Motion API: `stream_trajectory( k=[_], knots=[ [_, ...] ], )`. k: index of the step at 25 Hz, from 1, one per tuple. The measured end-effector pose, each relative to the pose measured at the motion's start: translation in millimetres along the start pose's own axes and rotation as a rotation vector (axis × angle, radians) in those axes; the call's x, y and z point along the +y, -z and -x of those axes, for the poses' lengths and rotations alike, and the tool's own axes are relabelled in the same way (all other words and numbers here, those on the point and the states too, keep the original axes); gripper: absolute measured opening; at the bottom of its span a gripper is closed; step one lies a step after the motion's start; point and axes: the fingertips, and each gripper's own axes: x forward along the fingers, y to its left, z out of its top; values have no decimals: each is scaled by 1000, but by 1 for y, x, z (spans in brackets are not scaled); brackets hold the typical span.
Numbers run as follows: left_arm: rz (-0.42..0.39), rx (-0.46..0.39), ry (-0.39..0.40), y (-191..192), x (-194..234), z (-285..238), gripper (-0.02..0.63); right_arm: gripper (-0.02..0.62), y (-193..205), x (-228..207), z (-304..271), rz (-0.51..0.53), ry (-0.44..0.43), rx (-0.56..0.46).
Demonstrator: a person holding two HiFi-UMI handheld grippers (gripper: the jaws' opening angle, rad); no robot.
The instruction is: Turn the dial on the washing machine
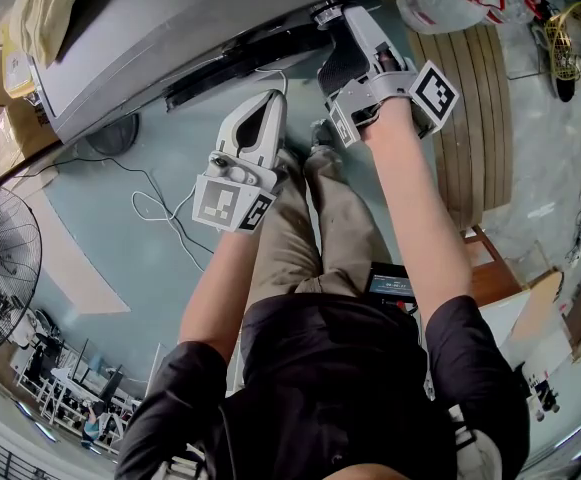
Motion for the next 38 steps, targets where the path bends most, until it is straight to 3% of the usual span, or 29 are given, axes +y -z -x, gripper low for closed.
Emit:
stream_trajectory(
  k=[4,22,25,28,33,35,38],
  knots=[
    [-1,0,0,1,1,1,-5,273,0,-1,0,-46,-5,0],
    [4,-4,0,3,-4,8,-5,276,10,4,14,-20,-39,30],
    [6,-7,-4,2,-2,4,-4,276,11,1,23,29,-34,38],
    [10,-14,-5,-1,0,1,-5,276,15,9,32,208,-44,84],
    [18,-49,-10,-16,-7,1,-5,272,33,54,43,707,-104,168],
    [14,-66,-7,-27,-13,2,-5,232,43,75,49,909,-115,179],
    [6,-102,-1,-52,-28,4,-5,122,56,112,66,1199,-133,166]
  ],
)
